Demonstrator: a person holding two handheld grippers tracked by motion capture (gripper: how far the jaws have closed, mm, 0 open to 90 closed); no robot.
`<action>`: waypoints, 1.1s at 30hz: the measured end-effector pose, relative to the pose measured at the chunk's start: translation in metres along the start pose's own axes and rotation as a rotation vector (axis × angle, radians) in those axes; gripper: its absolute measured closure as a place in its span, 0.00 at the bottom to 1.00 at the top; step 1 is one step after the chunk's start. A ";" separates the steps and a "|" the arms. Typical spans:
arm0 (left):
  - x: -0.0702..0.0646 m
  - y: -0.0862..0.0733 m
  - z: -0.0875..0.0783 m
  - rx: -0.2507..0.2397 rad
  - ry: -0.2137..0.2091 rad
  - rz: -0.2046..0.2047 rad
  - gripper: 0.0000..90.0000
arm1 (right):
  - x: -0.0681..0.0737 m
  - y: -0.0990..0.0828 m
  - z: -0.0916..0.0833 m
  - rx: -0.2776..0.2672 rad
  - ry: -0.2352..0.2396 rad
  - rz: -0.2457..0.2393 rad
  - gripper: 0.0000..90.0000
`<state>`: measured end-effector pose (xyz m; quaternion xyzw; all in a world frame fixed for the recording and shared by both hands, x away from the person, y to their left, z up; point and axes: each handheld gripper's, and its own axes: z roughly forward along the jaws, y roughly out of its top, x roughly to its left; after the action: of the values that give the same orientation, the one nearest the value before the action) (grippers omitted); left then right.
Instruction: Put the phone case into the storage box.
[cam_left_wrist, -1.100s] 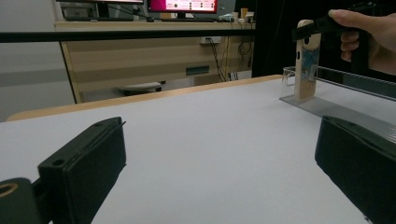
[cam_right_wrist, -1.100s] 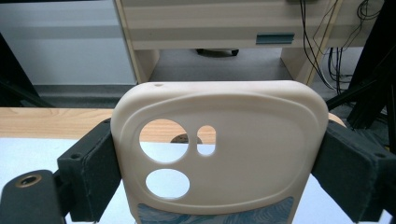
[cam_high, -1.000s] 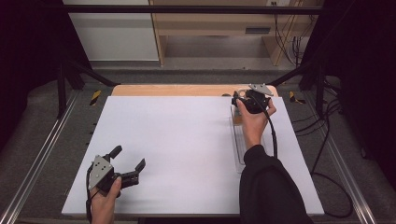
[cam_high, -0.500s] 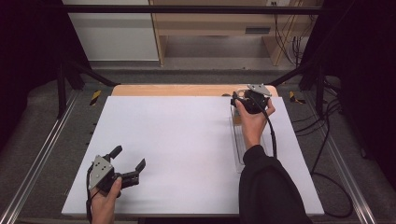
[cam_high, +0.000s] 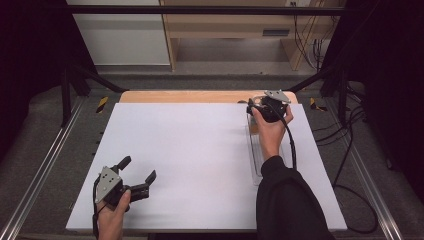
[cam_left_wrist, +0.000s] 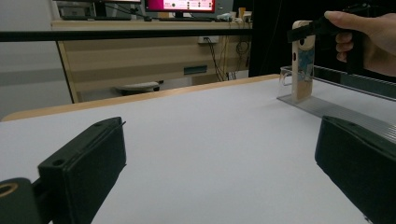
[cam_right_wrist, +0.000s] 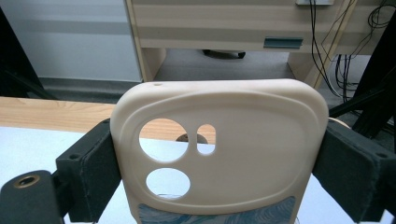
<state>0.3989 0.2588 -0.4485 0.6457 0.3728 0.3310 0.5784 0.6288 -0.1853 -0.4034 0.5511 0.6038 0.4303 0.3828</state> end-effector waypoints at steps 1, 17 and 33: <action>0.000 0.000 0.000 0.000 0.000 0.000 0.02 | 0.000 0.000 0.000 0.001 0.002 -0.003 0.11; 0.000 0.000 0.000 0.000 -0.001 0.003 0.02 | 0.000 0.000 -0.001 0.003 0.023 -0.020 0.11; -0.001 0.000 0.000 0.001 -0.005 0.002 0.02 | 0.000 -0.001 0.000 -0.002 0.034 -0.014 0.11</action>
<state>0.3989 0.2580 -0.4485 0.6471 0.3709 0.3300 0.5786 0.6285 -0.1857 -0.4039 0.5390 0.6138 0.4374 0.3760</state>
